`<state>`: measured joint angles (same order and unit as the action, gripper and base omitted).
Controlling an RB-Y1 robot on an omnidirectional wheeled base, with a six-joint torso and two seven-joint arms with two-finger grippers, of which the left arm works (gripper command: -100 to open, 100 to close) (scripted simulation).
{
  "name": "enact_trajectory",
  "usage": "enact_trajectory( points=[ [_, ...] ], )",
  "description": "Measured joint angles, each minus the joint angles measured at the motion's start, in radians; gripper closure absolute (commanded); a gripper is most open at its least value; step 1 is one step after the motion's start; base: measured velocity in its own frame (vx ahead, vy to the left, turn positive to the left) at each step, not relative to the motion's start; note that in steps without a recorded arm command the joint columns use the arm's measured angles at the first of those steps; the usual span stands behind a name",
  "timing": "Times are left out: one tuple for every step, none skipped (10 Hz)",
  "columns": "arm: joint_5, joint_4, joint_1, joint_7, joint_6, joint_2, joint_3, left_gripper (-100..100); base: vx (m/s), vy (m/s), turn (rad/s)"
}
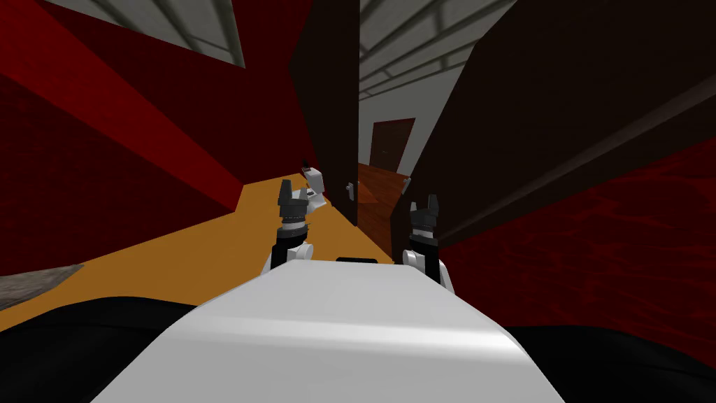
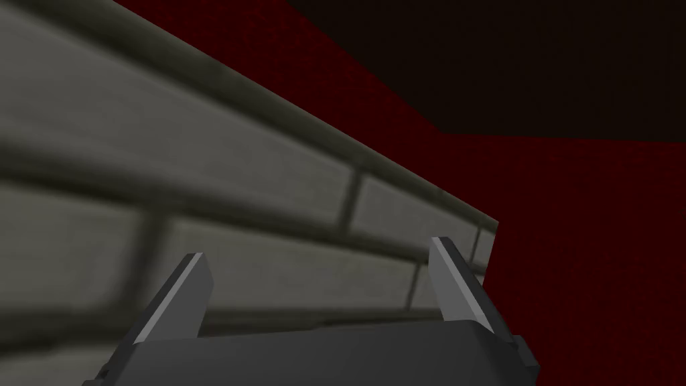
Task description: Push the door open
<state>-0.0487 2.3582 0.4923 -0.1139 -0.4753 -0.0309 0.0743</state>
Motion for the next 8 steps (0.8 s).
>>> enact_trajectory(
  points=[
    [-0.002,-0.017,-0.007,0.002,0.001,-0.001,0.011,-100,0.099,0.102,-0.111],
    [0.000,-0.028,-0.008,0.006,0.006,-0.006,0.015,-100,0.079,0.123,-0.069],
    [0.002,-0.044,-0.016,0.010,0.009,-0.010,0.017,-100,0.082,0.115,-0.065],
    [0.000,-0.057,-0.023,0.010,0.016,-0.008,0.027,-100,0.074,0.105,-0.073],
    [0.003,-0.077,-0.035,0.014,0.021,-0.013,0.027,-100,0.074,0.099,-0.074],
    [0.003,-0.103,-0.036,0.017,0.014,-0.015,0.036,-100,0.083,0.091,-0.078],
    [0.004,-0.128,-0.053,0.021,0.017,-0.018,0.040,-100,0.119,0.108,-0.133],
    [0.003,-0.157,-0.066,0.024,0.028,-0.019,0.055,-100,0.131,0.149,-0.159]
  ],
)
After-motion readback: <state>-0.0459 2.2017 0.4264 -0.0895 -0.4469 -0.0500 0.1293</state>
